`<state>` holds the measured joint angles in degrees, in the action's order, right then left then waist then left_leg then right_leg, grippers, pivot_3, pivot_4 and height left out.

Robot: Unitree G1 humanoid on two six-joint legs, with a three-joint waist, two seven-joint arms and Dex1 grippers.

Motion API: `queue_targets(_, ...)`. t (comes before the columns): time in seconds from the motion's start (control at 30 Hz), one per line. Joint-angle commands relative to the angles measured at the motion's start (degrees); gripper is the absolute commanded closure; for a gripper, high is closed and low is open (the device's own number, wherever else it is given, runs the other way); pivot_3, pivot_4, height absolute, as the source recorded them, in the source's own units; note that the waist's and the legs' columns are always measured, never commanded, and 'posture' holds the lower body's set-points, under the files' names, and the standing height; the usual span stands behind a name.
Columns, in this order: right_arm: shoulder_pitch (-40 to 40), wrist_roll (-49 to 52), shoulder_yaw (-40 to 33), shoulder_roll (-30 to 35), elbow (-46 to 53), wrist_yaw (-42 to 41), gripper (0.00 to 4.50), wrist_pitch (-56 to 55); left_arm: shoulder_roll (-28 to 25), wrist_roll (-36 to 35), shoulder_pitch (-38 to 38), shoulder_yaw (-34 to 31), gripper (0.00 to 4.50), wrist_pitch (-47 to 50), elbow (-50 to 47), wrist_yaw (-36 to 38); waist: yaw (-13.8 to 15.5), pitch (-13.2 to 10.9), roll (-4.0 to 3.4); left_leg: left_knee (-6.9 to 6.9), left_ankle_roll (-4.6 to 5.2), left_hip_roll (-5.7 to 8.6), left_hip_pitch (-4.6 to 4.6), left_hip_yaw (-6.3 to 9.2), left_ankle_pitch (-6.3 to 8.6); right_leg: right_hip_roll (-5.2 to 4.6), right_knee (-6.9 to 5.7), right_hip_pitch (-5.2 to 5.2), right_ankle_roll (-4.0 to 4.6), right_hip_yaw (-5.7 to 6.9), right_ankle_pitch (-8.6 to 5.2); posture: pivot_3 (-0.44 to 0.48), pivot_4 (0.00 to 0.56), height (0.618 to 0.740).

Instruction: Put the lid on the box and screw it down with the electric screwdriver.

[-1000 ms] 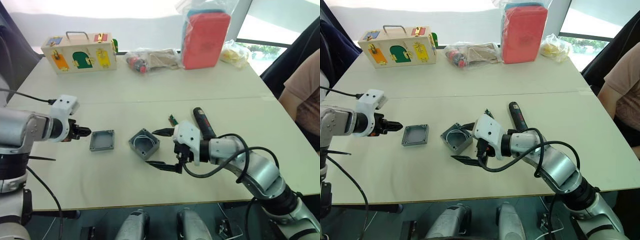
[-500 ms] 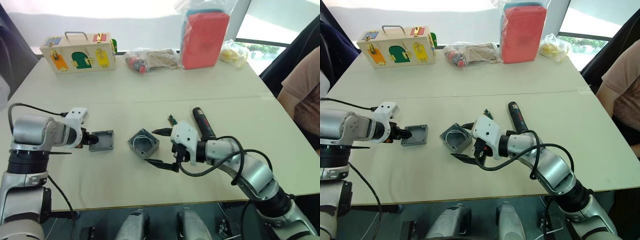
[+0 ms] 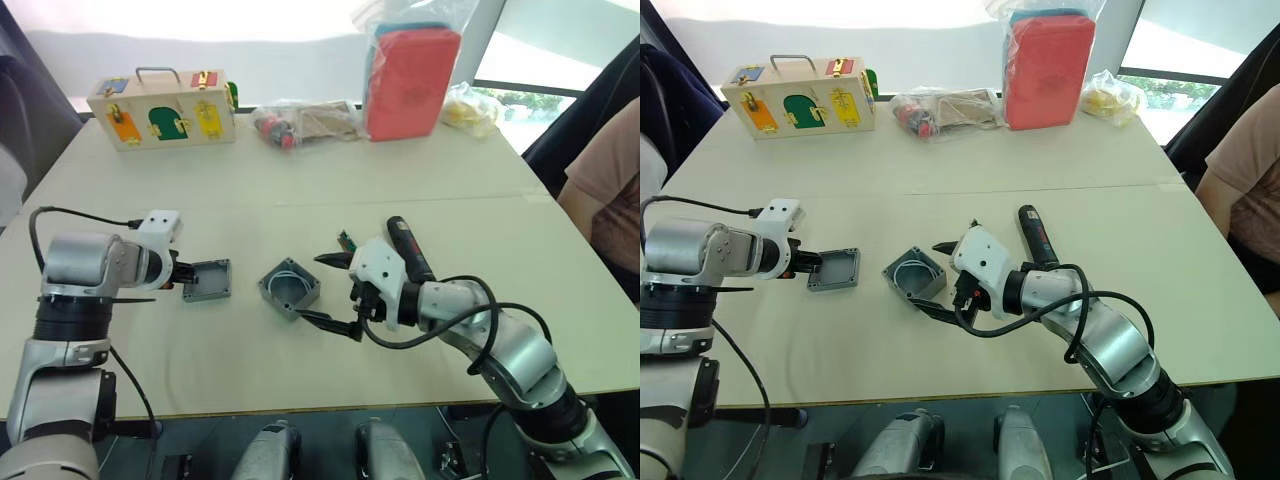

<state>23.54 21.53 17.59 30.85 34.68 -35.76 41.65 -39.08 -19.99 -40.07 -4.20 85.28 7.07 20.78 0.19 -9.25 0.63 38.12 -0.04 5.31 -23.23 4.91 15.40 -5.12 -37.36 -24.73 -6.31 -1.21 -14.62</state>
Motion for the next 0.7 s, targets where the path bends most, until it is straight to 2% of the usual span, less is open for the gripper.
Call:
queue_targets(0.03,0.6,0.4,-1.4,0.2,1.5,-0.9,0.00,-0.3,2.0,0.9,2.3,-1.6,4.48,0.3,-0.2,-1.5,0.3,0.0,-0.03,0.00,0.00,0.00,0.03,0.00,0.00,0.00,-0.02,0.02,0.00,0.00,0.00,0.000,0.150,0.740)
queue_targets(0.17,1.1,3.4,-4.0,-0.8,0.2,-1.6,0.00,1.7,3.9,0.4,3.4,-7.0,4.48,-1.6,-4.1,-2.2,0.5,0.1,-0.08,0.00,0.00,0.00,0.08,0.00,0.00,0.00,-0.02,0.08,0.00,-0.01,0.00,0.000,0.150,0.740)
queue_targets(0.3,3.4,13.6,-12.9,-6.3,-2.4,0.9,0.00,8.7,3.4,-0.3,3.5,-13.6,4.48,-10.4,-9.7,-1.8,0.4,0.0,0.04,0.00,-0.02,-0.04,0.04,0.03,-0.01,-0.01,-0.01,0.03,0.01,-0.01,0.00,0.000,0.150,0.740)
queue_targets(0.43,9.2,17.8,-18.3,-10.4,-8.8,5.4,0.00,14.0,2.2,-2.7,3.0,-16.8,4.48,-18.3,-13.7,1.7,0.3,0.0,0.06,-0.03,-0.07,-0.05,-0.10,0.05,-0.04,-0.09,0.07,-0.09,0.09,-0.02,0.05,0.000,0.150,0.740)
queue_targets(0.53,14.2,18.7,-19.5,-13.4,-14.9,7.5,0.00,15.7,3.0,-4.6,1.9,-17.5,4.48,-23.6,-15.5,3.8,0.3,0.0,0.05,-0.06,-0.07,-0.04,-0.13,0.00,-0.04,-0.12,0.12,-0.14,0.12,-0.01,0.08,0.000,0.150,0.740)
queue_targets(0.7,25.7,18.9,-21.9,-20.1,-30.2,11.1,0.00,16.3,9.0,-5.7,-3.2,-12.8,4.48,-30.2,-17.4,3.1,0.4,0.0,0.05,-0.07,-0.09,-0.02,-0.14,-0.02,-0.05,-0.12,0.11,-0.15,0.12,0.04,0.09,0.000,0.150,0.740)
